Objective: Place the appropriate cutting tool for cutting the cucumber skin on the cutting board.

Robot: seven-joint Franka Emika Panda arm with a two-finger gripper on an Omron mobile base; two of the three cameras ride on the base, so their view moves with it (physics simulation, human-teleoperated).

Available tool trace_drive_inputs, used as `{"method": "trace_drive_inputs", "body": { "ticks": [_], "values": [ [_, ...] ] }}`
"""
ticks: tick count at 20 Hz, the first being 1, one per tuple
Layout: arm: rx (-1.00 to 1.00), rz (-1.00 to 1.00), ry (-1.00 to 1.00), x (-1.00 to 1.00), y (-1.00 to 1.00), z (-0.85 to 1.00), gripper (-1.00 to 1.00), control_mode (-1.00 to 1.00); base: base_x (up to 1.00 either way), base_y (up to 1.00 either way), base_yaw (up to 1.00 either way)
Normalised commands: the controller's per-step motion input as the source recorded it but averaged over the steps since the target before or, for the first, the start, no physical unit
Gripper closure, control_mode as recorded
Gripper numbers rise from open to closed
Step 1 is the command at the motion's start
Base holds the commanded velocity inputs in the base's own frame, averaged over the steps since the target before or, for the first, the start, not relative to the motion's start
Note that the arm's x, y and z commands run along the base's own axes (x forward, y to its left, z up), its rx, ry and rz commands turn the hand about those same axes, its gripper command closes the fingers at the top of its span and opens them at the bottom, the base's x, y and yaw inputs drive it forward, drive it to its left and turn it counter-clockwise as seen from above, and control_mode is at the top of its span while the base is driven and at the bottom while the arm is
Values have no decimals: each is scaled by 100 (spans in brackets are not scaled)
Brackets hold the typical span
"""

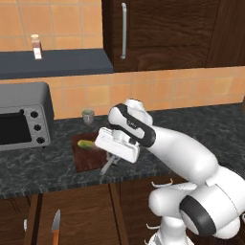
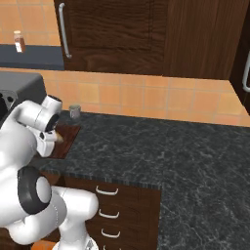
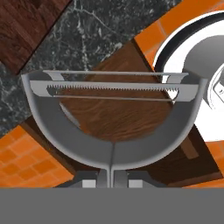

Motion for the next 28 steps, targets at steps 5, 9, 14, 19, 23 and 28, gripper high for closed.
{"method": "trace_drive_inputs", "body": {
  "ticks": [5, 9, 14, 19, 23, 28],
  "values": [
    [-2, -7, 1, 30, -9, -8, 100, -100, 0, 0, 0],
    [0, -12, 7, 45, -8, -8, 100, -100, 0, 0, 0],
    [-3, -11, 10, 43, -4, -17, 100, -100, 0, 0, 0],
    [-9, -14, 13, 25, 0, -20, 100, -100, 0, 0, 0],
    [-5, -11, 5, 30, 0, -22, 100, -100, 0, 0, 0],
    [-3, -7, 0, 15, 0, -26, 100, -100, 0, 0, 0]
  ]
}}
